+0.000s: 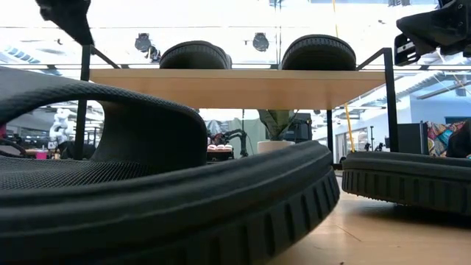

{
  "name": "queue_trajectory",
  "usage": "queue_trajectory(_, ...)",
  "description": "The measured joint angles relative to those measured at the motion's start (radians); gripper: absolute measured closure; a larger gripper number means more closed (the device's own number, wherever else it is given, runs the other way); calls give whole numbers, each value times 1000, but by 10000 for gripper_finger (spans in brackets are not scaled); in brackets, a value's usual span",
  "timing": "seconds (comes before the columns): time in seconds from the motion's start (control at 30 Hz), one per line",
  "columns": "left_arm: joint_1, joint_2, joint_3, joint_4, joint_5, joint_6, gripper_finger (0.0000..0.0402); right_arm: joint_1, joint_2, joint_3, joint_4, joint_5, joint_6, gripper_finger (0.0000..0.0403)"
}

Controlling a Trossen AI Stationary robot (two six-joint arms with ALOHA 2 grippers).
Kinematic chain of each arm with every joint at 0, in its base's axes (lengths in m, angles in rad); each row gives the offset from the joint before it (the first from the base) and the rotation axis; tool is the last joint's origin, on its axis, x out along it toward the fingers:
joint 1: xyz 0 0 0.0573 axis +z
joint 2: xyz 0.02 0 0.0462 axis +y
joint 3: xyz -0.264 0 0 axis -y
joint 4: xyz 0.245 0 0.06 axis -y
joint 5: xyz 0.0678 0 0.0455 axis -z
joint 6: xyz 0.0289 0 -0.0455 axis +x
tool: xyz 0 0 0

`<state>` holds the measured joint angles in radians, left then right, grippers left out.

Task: Pick and place slides into the shelf
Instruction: Adjust the shelf, then put the right black slipper under the shelf

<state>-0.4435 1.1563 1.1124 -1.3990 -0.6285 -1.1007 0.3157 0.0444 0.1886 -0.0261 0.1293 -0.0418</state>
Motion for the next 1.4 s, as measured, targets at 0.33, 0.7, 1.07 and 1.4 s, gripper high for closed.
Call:
queue_trajectory(0.33,-17,10,-160,273,53,-33,401,0,0,0,0,72,-25,403)
queue_trajectory(0.7,-9,10,-175,398,106,75,401,0,0,0,0,82,-26,403)
queue_trajectory(1.07,-9,10,-175,413,134,112,401,0,0,0,-1,80,-24,403)
queue_trajectory(1.4,-9,7,-175,223,150,4,401,0,0,0,-4,75,10,403)
